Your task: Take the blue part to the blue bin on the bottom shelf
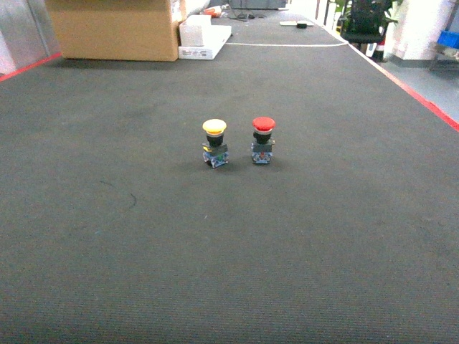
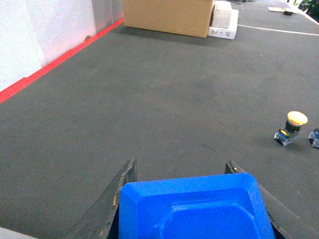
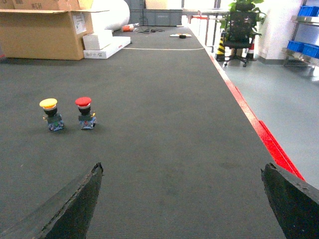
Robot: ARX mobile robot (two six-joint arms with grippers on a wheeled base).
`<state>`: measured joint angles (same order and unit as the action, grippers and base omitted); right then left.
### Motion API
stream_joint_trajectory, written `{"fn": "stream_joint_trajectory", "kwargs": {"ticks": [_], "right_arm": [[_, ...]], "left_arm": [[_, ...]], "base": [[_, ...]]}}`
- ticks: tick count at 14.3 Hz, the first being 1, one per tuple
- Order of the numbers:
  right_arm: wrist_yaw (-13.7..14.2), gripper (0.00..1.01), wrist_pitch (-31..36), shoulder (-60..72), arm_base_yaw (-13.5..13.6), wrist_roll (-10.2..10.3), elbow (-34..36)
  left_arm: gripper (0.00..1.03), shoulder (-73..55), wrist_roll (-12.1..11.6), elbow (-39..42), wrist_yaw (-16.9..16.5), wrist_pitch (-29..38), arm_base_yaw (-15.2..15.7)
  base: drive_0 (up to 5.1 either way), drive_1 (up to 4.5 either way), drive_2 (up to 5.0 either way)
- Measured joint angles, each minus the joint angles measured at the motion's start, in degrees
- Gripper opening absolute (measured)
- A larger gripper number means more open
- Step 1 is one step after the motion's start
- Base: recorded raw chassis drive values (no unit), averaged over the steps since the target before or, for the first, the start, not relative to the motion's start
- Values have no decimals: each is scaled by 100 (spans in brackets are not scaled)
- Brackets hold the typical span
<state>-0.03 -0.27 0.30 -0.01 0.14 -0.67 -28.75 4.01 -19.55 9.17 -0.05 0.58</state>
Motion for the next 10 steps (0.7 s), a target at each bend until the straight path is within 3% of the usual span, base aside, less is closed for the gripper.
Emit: {"fn": "stream_joint_trajectory", "kwargs": {"ticks": [3,10], "right_arm": [[2,98,-4,0,0,0,0],[0,98,-2,0,0,0,0]], "left_arm": [[44,-11,0,0,0,-2,0],[44,0,2,-2,2,2,-4]], "base": [[6,-334,347],[-121,-121,-121]]}}
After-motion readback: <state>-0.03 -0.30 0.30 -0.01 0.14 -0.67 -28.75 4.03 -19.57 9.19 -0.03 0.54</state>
